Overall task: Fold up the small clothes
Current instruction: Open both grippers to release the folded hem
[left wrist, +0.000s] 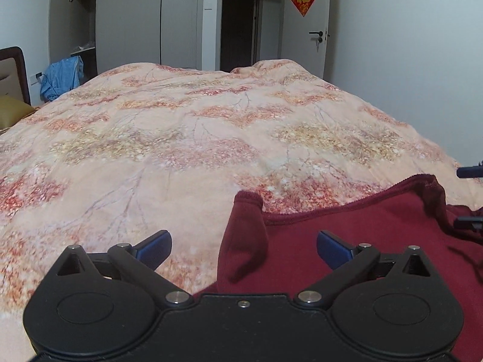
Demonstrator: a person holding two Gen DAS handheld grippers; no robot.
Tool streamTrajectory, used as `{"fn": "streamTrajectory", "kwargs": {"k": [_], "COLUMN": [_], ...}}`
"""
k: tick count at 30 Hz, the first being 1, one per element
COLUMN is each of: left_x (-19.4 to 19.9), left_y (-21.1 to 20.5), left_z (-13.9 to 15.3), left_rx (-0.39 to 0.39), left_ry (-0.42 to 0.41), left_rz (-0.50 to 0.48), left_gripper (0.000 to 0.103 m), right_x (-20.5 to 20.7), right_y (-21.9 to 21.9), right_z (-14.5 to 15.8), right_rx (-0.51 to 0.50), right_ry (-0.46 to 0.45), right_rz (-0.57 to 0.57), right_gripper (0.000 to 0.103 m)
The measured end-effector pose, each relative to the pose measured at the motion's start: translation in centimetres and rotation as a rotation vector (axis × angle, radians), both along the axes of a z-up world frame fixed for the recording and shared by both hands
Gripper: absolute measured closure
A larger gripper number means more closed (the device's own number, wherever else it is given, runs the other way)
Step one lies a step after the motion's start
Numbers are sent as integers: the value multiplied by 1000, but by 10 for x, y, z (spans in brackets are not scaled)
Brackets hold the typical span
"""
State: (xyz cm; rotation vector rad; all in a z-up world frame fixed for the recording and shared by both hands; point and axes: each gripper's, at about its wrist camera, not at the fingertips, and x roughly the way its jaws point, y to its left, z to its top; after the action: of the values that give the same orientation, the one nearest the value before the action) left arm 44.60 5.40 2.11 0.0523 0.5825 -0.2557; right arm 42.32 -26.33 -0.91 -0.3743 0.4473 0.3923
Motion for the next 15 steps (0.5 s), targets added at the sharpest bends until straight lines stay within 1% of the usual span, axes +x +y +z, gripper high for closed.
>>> {"fn": "streamTrajectory", "kwargs": {"k": [2,4,6,7,8,10,12,13,14,15], "left_x": [-7,-10,-11,-11,-10,-8,-7,-6,-5,-5], "left_y": [-2,-5,-2,1,5,16,25,29,32,33], "left_z": [-9,-23,-36,-42,-48,-56,-62,-63,-64,-66], "left_rx": [29,70,80,76,60,-9,-76,-104,-123,-133], "left_ry": [0,2,9,10,17,36,42,45,50,55], "left_rz": [9,54,102,123,143,163,172,175,176,174], "left_gripper": [1,1,1,1,1,0,0,0,0,0], "right_x": [-12,-23,-30,-32,-32,-30,-25,-22,-19,-17], "right_y": [5,12,17,18,16,4,-16,-29,-42,-53], "right_z": [-6,-17,-30,-36,-41,-46,-49,-50,-52,-55], "right_rx": [-18,-73,-158,-189,-199,-163,-68,-2,69,134], "right_ry": [12,6,-42,-72,-104,-149,-147,-128,-95,-60], "right_rz": [22,30,-11,-50,-95,-209,-350,-422,-468,-481], "right_gripper": [1,1,1,1,1,1,1,0,0,0]}}
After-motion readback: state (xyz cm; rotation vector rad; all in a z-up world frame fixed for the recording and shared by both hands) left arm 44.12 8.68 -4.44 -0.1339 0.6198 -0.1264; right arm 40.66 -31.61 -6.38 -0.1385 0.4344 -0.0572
